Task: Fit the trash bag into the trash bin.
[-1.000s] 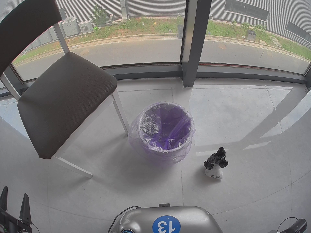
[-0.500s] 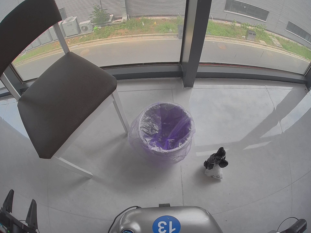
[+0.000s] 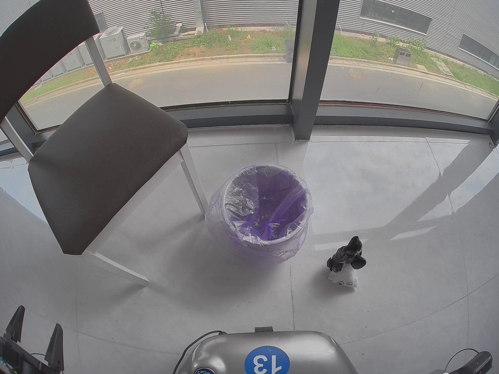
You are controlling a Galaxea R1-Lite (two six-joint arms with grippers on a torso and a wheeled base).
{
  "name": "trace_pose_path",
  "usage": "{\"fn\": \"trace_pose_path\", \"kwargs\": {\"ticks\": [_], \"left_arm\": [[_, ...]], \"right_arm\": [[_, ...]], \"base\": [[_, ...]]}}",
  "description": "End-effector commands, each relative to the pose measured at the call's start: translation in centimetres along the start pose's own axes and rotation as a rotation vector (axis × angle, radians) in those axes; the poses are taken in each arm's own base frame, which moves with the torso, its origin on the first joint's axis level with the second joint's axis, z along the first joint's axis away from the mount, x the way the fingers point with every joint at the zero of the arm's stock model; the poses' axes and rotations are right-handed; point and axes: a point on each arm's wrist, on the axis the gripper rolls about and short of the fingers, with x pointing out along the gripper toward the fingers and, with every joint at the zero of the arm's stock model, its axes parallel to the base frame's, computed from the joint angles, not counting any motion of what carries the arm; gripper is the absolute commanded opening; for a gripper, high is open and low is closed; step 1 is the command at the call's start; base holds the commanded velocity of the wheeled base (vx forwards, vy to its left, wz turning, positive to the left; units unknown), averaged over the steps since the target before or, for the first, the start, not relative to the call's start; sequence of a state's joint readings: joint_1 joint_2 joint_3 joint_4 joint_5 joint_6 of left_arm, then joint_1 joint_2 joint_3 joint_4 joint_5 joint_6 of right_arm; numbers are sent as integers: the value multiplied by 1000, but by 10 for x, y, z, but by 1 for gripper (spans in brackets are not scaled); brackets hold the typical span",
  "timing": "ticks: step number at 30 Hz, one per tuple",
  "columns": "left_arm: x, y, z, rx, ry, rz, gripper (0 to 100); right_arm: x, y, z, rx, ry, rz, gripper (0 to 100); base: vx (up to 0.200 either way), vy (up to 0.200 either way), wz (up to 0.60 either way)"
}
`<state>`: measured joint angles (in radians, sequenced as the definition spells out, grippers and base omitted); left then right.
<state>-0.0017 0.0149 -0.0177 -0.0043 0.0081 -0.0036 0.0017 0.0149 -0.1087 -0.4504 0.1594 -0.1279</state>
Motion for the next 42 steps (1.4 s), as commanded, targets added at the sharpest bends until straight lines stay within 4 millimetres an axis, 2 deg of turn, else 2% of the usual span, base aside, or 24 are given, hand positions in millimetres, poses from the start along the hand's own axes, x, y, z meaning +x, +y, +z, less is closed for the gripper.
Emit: {"fn": "trace_pose_path", "kwargs": {"ticks": [1,5,14,16,21,22,30,36,42], "left_arm": [[0,0,-5,1,4,0,100],[0,0,-5,-1,5,1,100],[0,0,-5,-1,5,1,100],[0,0,-5,-1,4,1,100],[0,0,-5,-1,4,1,100],[0,0,-5,-1,4,1,100],[0,0,-5,-1,4,1,100],[0,0,-5,-1,4,1,100],[0,0,-5,-1,4,1,100]], "right_arm": [[-2,2,-14,7,39,7,100],[-4,5,-32,22,113,31,100],[-7,7,-46,56,246,42,100],[-9,9,-55,67,331,54,100],[-12,10,-61,67,391,65,100],[-14,11,-66,86,453,62,100],[-14,11,-66,68,455,57,100],[-15,12,-67,-66,451,129,100],[-15,12,-67,-66,444,158,100]], "base": [[0,0,0],[0,0,0],[0,0,0],[0,0,0],[0,0,0],[0,0,0],[0,0,0],[0,0,0],[0,0,0]]}}
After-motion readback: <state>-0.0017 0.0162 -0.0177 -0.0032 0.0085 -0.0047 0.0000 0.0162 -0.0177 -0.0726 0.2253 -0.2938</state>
